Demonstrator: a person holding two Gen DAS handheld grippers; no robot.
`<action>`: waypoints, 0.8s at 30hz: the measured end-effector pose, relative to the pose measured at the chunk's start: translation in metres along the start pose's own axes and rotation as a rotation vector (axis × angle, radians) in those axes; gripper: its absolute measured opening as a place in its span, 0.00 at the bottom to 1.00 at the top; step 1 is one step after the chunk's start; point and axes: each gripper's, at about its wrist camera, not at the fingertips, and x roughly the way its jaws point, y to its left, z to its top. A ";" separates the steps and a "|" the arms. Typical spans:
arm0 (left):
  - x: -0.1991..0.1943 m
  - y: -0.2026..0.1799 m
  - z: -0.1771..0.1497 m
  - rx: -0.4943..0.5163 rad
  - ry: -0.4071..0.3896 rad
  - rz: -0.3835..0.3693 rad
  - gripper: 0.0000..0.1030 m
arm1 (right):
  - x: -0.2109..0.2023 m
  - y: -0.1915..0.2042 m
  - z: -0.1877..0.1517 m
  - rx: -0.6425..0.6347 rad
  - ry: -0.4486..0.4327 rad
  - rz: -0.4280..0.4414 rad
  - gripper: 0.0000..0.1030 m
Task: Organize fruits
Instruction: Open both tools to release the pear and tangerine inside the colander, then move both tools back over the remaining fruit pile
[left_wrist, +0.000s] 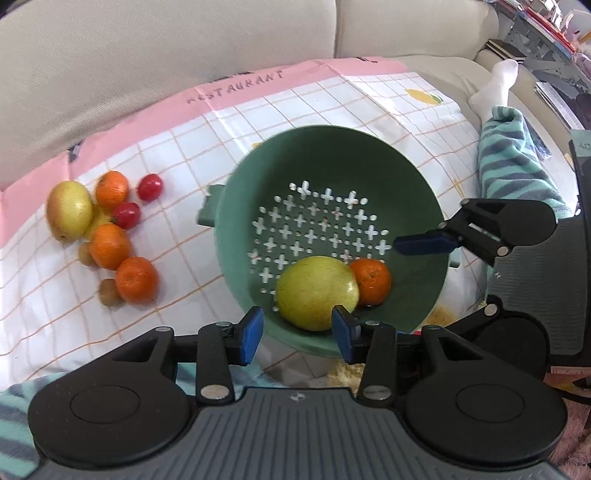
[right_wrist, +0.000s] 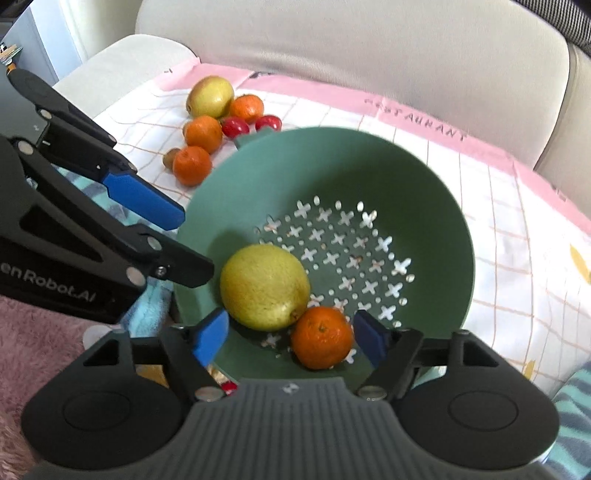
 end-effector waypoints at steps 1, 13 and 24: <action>-0.003 0.002 -0.001 -0.003 -0.008 0.011 0.49 | -0.002 0.002 0.001 -0.005 -0.010 -0.008 0.74; -0.038 0.043 0.000 -0.094 -0.091 0.125 0.50 | -0.029 0.017 0.029 0.023 -0.173 -0.040 0.86; -0.065 0.089 0.001 -0.125 -0.166 0.222 0.51 | -0.024 0.039 0.069 0.031 -0.251 -0.002 0.86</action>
